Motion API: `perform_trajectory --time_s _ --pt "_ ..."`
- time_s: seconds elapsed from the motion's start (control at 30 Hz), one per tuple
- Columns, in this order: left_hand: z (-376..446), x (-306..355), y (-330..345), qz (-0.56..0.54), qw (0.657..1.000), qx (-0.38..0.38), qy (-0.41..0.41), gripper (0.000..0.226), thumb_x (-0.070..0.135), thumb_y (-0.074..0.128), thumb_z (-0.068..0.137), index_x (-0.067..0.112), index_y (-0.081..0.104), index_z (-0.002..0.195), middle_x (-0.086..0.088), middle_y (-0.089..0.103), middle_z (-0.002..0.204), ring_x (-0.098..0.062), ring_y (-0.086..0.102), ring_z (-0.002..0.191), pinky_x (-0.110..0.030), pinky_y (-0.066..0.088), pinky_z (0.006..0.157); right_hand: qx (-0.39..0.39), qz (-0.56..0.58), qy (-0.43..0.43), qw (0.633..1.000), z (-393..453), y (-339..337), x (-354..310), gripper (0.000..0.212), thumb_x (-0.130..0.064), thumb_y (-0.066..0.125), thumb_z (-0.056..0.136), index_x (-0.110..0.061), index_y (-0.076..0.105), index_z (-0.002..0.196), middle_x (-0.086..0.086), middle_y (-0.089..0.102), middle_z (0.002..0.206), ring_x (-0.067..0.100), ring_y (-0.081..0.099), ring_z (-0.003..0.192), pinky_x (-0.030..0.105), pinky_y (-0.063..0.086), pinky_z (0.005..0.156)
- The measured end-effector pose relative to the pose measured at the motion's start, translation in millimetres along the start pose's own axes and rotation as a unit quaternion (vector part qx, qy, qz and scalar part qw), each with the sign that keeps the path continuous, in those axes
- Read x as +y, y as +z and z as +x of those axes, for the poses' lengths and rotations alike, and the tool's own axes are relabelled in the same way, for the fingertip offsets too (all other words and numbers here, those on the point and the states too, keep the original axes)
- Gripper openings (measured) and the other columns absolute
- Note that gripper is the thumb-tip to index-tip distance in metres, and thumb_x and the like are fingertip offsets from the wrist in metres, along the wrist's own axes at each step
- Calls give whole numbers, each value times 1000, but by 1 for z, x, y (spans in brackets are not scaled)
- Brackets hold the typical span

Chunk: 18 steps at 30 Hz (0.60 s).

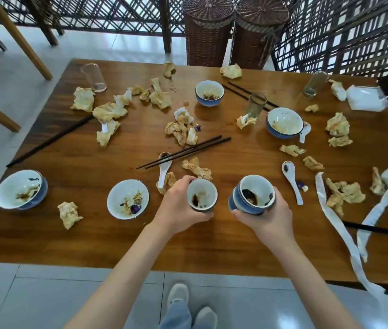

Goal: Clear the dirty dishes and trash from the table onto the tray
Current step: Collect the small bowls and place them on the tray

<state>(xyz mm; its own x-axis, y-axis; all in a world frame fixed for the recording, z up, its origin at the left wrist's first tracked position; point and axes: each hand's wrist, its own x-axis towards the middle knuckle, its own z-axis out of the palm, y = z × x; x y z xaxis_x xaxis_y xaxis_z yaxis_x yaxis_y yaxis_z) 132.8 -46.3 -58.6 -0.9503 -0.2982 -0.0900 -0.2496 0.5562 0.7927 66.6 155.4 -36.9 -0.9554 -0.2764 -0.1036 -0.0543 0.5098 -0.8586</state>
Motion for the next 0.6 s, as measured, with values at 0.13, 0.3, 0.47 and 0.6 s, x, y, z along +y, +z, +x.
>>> perform_trajectory --time_s 0.13,0.3,0.47,0.6 --pt "-5 -4 8 -56 998 14 -10 82 39 88 48 34 43 117 22 57 102 6 54 98 -6 44 76 4 -1 2 1000 1 -2 1 63 -32 89 49 -45 48 96 -27 58 92 -20 50 91 8 38 67" --pt "-7 -12 15 -72 996 40 -17 89 32 92 43 43 39 114 28 56 102 13 52 101 -1 41 75 0 -2 4 1000 4 -3 5 63 -32 90 49 -44 49 97 -26 59 93 -14 53 93 10 41 68" --pt "-5 -17 20 -81 996 30 -31 89 32 93 41 53 39 108 34 54 103 16 49 103 2 38 76 0 -6 8 1000 8 -4 8 66 -31 90 50 -39 49 102 -24 59 93 -11 55 91 9 41 67" --pt "-4 -20 22 -84 996 28 -31 86 29 93 43 54 42 108 34 55 104 14 49 104 2 39 78 -3 -3 14 1000 10 -2 9 68 -29 90 52 -35 50 106 -23 58 95 -3 56 90 11 42 68"
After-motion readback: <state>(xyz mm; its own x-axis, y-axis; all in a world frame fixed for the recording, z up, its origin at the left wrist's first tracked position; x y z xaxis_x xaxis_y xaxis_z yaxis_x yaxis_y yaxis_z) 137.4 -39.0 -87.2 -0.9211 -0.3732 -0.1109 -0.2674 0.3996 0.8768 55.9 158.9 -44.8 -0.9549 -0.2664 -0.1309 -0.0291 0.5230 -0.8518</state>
